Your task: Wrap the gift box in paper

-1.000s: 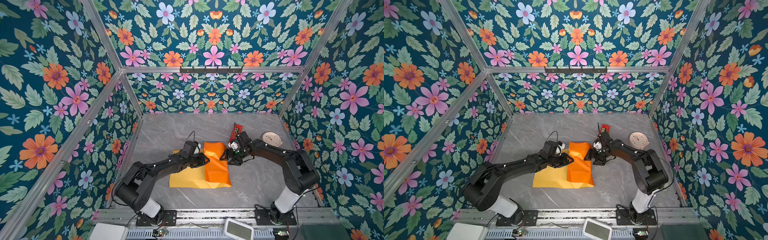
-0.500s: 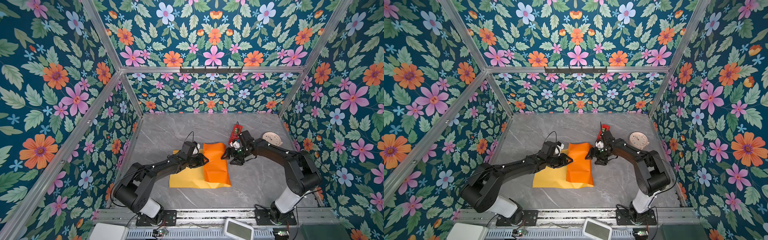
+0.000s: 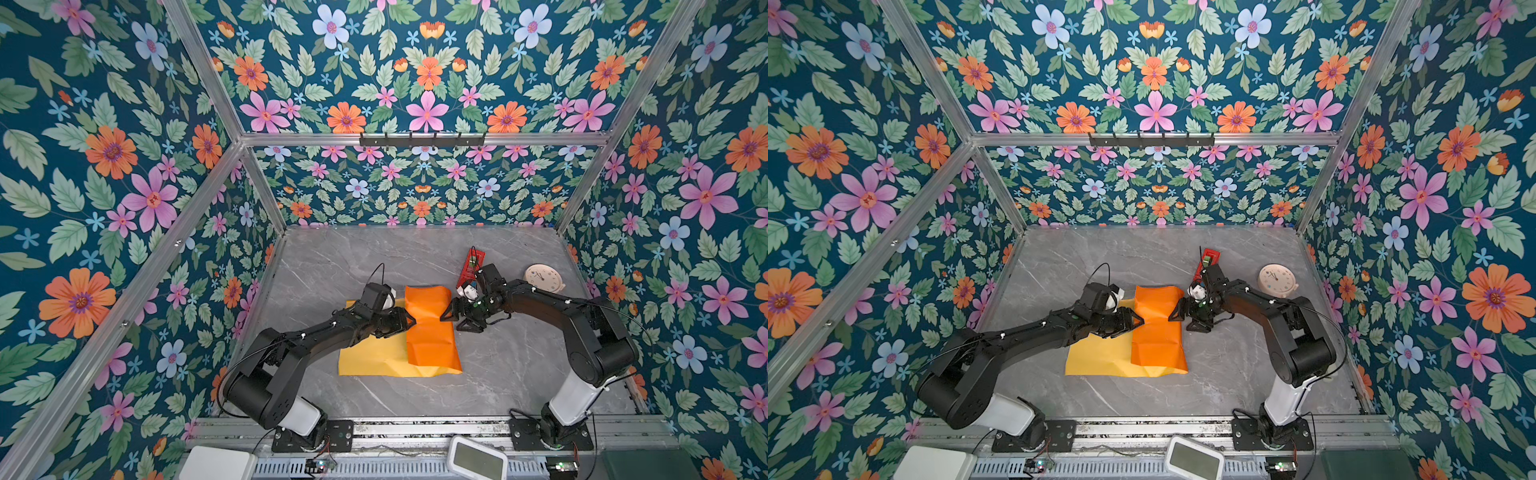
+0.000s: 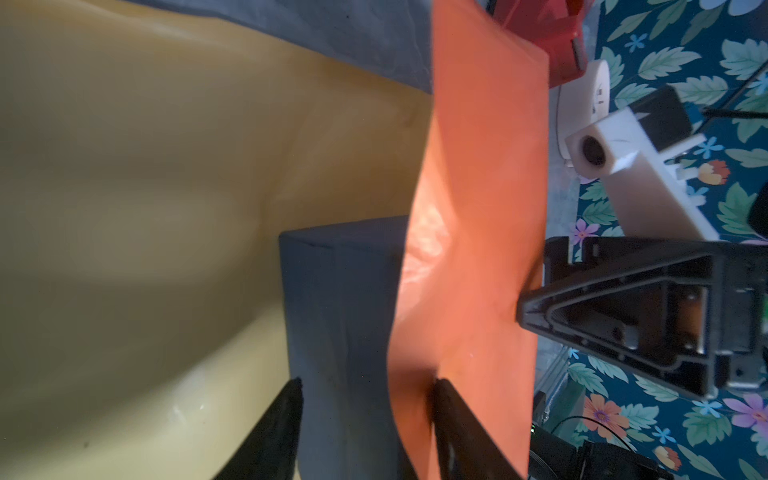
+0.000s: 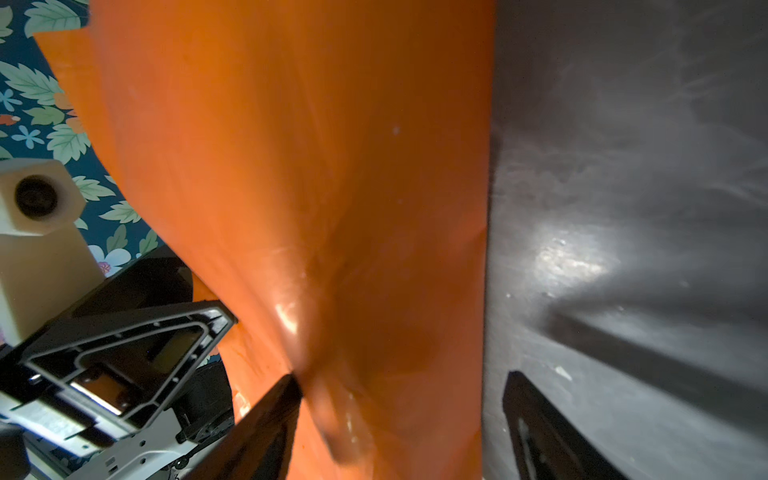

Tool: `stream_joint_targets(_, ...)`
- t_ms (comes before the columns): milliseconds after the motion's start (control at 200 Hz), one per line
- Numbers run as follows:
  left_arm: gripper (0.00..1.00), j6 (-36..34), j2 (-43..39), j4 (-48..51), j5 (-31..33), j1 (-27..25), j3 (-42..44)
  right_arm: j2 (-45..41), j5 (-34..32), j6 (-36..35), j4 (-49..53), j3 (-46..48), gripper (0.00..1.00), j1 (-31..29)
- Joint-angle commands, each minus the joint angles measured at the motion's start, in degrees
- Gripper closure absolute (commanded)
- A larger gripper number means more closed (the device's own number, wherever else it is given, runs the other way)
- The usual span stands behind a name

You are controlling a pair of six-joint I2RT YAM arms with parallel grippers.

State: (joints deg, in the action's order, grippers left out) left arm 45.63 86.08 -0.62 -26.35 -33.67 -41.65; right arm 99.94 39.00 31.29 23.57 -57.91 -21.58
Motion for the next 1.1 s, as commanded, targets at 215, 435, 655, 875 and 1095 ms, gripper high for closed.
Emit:
stream_joint_targets(215,0.33,1.61,-1.8,2.77,0.69,0.12,-2.94,0.31,-11.1,-0.83,6.33,2.85,0.23,-0.86)
stream_joint_targets(435,0.38,0.36,1.94,4.84,-1.17,-1.33,-4.97,0.27,-11.05,-0.8,5.86,2.86,0.23,-0.86)
stream_joint_targets(655,0.59,-0.5,3.13,6.32,0.18,-1.84,-4.47,0.27,-11.49,-1.31,6.72,1.83,0.22,-0.89)
stream_joint_targets(875,0.73,-1.22,3.48,6.97,1.52,-1.84,-0.99,-0.07,-11.94,-2.19,8.72,-1.49,0.2,-0.74)
stream_joint_targets(1095,0.76,-1.23,3.21,6.27,3.06,-1.78,1.72,-1.75,-7.33,-2.33,9.13,-3.79,0.18,0.12)
